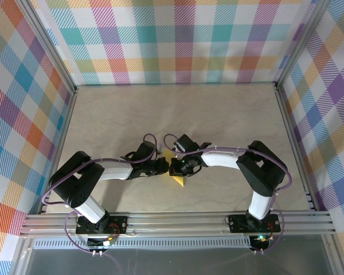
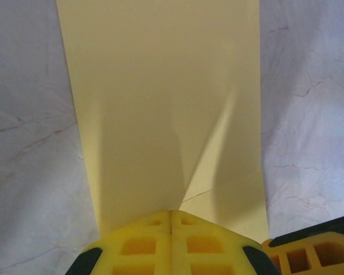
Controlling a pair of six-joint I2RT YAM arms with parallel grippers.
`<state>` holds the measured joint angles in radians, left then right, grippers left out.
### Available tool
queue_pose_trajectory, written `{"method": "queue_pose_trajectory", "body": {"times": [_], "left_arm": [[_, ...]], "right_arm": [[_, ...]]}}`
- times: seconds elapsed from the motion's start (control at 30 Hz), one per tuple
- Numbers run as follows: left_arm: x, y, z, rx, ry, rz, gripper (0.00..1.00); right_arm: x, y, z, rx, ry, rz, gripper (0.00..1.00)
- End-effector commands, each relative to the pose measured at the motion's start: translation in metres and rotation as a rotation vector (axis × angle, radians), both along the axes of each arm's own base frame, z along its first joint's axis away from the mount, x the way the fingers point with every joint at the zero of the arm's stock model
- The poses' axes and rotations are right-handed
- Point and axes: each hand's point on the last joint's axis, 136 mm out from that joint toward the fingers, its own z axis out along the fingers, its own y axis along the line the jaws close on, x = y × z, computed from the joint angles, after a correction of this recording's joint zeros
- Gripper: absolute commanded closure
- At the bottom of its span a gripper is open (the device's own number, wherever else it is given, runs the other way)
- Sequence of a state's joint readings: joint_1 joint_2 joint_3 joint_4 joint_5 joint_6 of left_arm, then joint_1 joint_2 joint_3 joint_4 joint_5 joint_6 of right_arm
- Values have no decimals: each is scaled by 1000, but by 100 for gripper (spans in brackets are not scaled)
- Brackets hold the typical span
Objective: Fold a paper plane with a square sheet of paper (fold left side to right side)
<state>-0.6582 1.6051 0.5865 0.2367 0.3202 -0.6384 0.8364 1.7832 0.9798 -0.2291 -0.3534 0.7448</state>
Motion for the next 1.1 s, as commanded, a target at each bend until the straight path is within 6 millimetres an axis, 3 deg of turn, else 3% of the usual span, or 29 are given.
{"method": "queue_pose_trajectory", "body": {"times": [0.0, 0.43, 0.83, 1.07], "left_arm": [[-13, 11, -21, 83, 69, 3, 100], [-12, 12, -22, 88, 74, 9, 100], [-12, 13, -25, 104, 85, 14, 100], [-13, 13, -25, 101, 96, 26, 100]], "right_arm": [[11, 7, -2, 10, -15, -7, 100], [-5, -12, -34, -69, 54, -27, 100], [-27, -37, -26, -111, 88, -29, 100], [-45, -61, -25, -149, 108, -40, 100]]}}
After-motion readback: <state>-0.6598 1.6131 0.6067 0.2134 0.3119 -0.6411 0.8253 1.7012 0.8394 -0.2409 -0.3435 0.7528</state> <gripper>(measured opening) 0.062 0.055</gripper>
